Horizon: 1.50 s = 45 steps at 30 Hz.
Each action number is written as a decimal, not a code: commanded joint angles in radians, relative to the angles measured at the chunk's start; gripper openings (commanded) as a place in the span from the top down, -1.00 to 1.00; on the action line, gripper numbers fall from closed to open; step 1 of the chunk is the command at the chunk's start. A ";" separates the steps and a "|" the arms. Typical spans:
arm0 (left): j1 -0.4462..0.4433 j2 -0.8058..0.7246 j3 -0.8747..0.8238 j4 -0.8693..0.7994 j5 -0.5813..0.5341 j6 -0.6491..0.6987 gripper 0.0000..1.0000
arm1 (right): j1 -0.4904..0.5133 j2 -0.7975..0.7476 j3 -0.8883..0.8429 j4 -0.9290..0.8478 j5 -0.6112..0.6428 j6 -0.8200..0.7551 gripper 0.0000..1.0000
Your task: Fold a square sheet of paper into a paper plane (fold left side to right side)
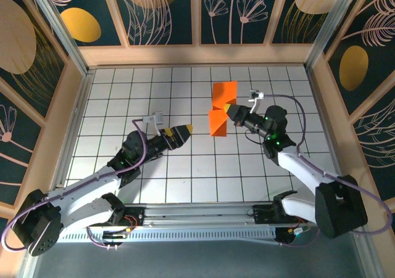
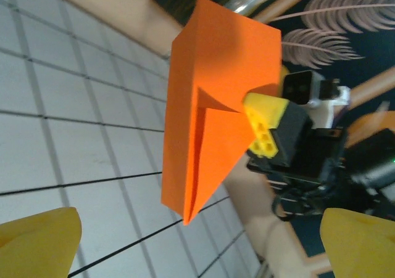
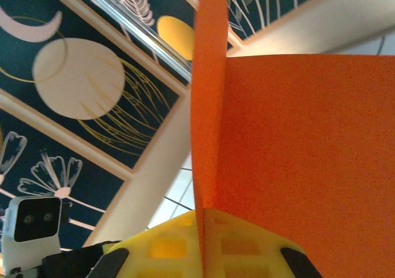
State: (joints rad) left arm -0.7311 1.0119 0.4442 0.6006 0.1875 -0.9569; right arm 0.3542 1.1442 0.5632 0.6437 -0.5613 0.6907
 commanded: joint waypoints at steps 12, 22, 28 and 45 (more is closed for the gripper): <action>-0.062 0.238 0.130 0.368 0.239 -0.112 -0.97 | -0.002 -0.077 0.026 0.103 -0.192 0.197 1.00; -0.099 0.365 0.220 0.376 0.226 -0.132 -0.82 | 0.032 -0.042 0.020 0.202 -0.217 0.251 1.00; -0.099 0.363 0.222 0.357 0.178 -0.150 -0.41 | 0.044 -0.022 0.019 0.211 -0.215 0.248 1.00; -0.097 0.283 0.190 0.200 0.092 -0.084 0.81 | 0.043 -0.080 0.044 -0.024 -0.141 0.101 0.41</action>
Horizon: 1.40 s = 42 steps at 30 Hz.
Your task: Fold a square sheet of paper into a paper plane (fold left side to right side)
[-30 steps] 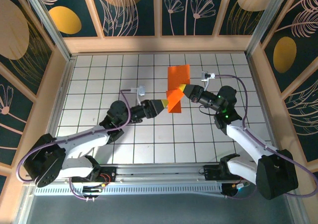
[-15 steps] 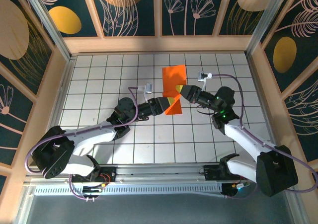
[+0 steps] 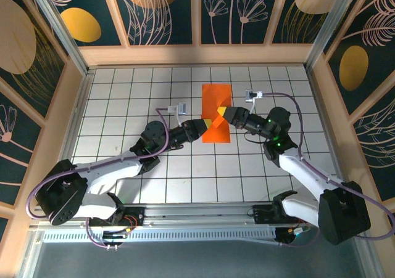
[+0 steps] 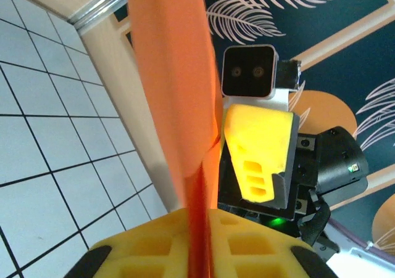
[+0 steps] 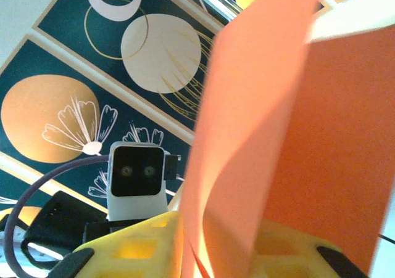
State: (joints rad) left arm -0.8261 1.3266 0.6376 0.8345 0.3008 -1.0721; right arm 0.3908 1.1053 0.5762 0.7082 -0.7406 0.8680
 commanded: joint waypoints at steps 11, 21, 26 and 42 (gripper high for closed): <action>-0.004 -0.117 0.146 -0.630 -0.148 0.301 1.00 | 0.012 -0.164 0.220 -0.842 0.616 -0.484 -0.37; -0.055 -0.019 0.410 -1.244 -0.420 0.469 1.00 | 0.008 -0.207 0.126 -0.941 0.971 -0.500 -0.97; -0.125 0.105 0.558 -1.492 -0.629 0.476 1.00 | 0.006 -0.208 0.073 -0.929 1.073 -0.482 -0.99; -0.274 0.584 0.893 -2.093 -1.071 0.164 1.00 | -0.002 -0.249 -0.066 -0.860 1.126 -0.459 -0.98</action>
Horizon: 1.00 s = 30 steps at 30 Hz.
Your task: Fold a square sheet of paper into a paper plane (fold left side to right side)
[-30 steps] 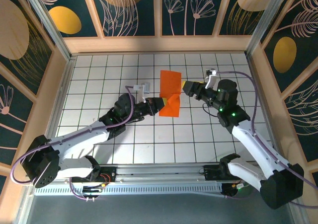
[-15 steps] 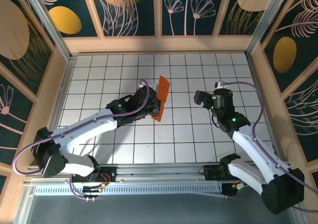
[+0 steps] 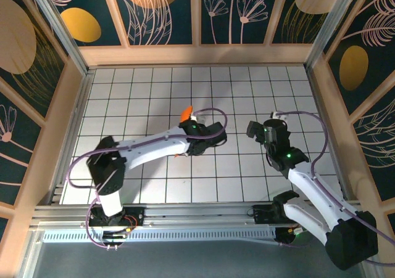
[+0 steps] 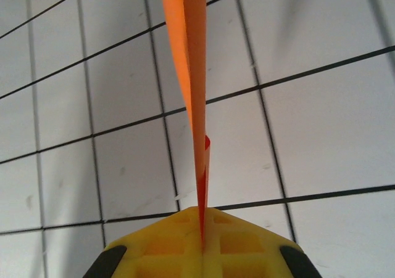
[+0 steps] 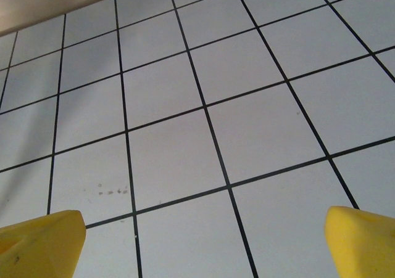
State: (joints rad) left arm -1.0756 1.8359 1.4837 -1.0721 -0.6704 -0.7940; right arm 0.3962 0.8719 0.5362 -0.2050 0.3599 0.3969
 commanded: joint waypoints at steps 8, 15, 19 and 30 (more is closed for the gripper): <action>-0.060 0.253 0.114 -0.123 0.074 -0.139 1.00 | -0.026 -0.007 -0.052 0.082 -0.007 0.003 -0.98; -0.063 0.288 0.135 0.029 0.239 -0.094 0.86 | -0.040 0.002 -0.077 0.107 -0.065 0.000 -0.98; -0.060 0.291 0.142 0.077 0.292 -0.083 0.77 | -0.048 0.020 -0.073 0.109 -0.088 -0.004 -0.98; 0.002 0.237 0.113 0.321 0.501 -0.055 0.28 | -0.074 0.033 -0.060 0.106 -0.210 0.016 -0.98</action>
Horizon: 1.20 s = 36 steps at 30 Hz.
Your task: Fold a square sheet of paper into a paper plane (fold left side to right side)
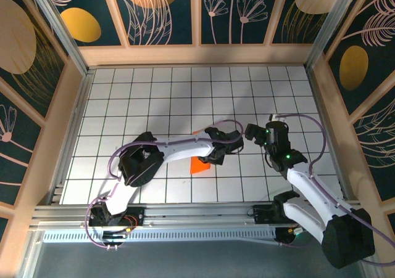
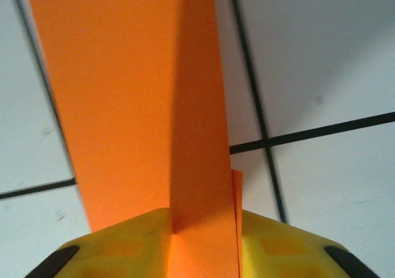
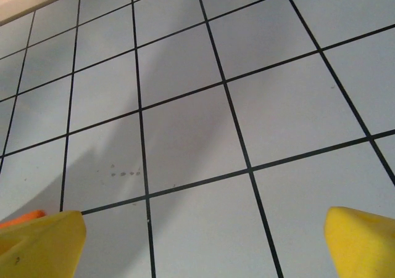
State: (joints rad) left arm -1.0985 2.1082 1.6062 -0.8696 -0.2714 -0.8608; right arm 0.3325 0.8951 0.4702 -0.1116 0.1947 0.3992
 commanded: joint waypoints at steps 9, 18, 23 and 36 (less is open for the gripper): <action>0.097 -0.122 -0.116 0.368 0.262 0.027 -0.16 | -0.036 0.019 0.030 -0.034 -0.173 0.004 -0.98; 0.171 -0.370 -0.406 0.676 0.330 0.006 -0.21 | -0.044 0.042 0.062 -0.053 -0.444 0.042 -0.38; 0.263 -0.550 -0.676 0.928 0.399 -0.090 -0.28 | -0.024 0.167 0.086 -0.018 -0.642 0.095 0.27; 0.383 -0.796 -1.108 1.256 0.366 -0.295 -0.50 | 0.209 0.524 0.120 0.239 -0.663 0.230 1.00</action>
State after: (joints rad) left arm -0.7258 1.3449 0.5152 0.2771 0.1005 -1.1042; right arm 0.5285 1.3811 0.5716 0.0395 -0.4671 0.5850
